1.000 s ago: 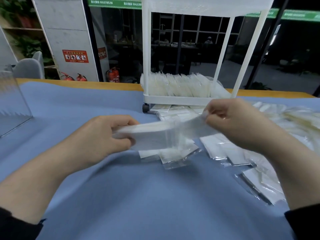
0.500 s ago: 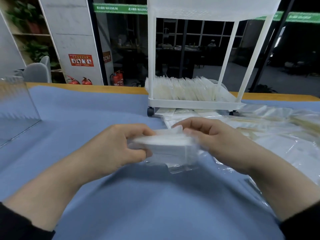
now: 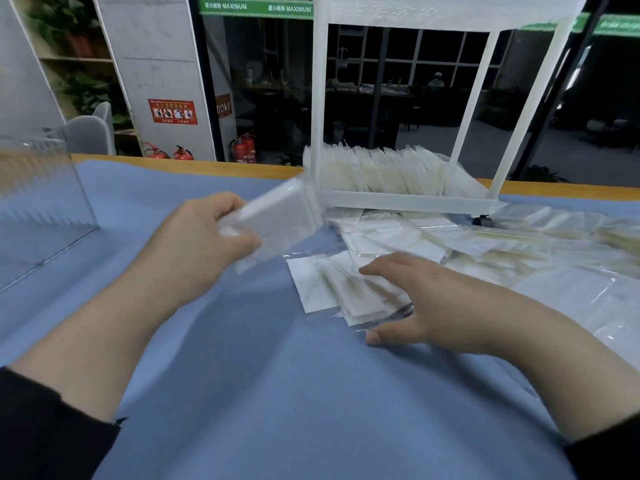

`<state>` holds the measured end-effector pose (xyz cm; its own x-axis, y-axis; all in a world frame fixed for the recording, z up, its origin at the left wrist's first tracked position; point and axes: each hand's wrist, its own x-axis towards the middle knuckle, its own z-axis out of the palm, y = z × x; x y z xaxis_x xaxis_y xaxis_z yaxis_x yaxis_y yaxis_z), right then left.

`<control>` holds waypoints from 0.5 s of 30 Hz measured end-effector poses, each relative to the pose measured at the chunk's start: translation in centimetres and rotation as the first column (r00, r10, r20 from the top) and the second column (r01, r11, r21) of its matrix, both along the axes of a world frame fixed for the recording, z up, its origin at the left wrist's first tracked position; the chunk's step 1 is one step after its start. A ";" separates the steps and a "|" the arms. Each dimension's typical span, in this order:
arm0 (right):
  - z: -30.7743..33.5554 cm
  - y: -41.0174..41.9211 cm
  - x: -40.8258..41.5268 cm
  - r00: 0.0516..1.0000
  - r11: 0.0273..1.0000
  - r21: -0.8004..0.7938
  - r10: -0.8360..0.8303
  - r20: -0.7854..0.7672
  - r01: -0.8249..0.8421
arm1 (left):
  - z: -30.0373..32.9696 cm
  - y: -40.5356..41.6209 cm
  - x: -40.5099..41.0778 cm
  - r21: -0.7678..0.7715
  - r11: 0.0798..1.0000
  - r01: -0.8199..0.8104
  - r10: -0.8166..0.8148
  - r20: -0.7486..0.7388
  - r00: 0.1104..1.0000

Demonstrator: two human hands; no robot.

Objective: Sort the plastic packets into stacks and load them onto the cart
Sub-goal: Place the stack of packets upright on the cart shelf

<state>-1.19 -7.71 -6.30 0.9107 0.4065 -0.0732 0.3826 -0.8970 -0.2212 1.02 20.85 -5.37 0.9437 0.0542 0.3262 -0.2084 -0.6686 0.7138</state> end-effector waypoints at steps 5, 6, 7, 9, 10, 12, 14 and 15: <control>-0.8 1.1 0.6 0.990 1.000 -0.013 -0.012 0.141 0.014 | -0.7 -0.5 0.0 0.106 0.993 0.042 -0.030 -0.106 0.994; -1.0 1.2 0.7 0.987 1.000 -0.012 -0.015 0.162 0.017 | -0.8 -0.7 0.0 0.129 0.991 0.046 -0.031 -0.121 0.992; -1.1 1.3 0.8 0.984 1.000 -0.012 -0.018 0.176 0.020 | -0.8 -0.7 0.0 0.143 0.989 0.049 -0.030 -0.134 0.991; -1.4 1.6 0.7 0.981 0.999 0.014 -0.043 0.187 0.042 | -0.9 -0.6 0.0 0.151 0.987 0.050 -0.027 -0.152 0.988; -1.5 1.8 0.6 0.981 0.997 0.043 -0.073 0.178 0.066 | -1.0 -0.5 0.1 0.150 0.988 0.044 -0.021 -0.154 0.988; -1.7 2.2 0.3 0.981 0.991 0.062 -0.125 0.145 0.117 | -0.9 -0.3 0.2 0.126 0.992 0.017 0.001 -0.135 0.991; -1.8 2.8 0.2 0.980 0.989 0.018 -0.146 0.133 0.145 | -0.8 -0.2 0.3 0.094 0.996 -0.004 0.015 -0.111 0.994; -1.9 3.0 0.3 0.977 0.987 0.012 -0.160 0.143 0.160 | -0.8 -0.2 0.3 0.084 0.996 -0.006 0.015 -0.104 0.995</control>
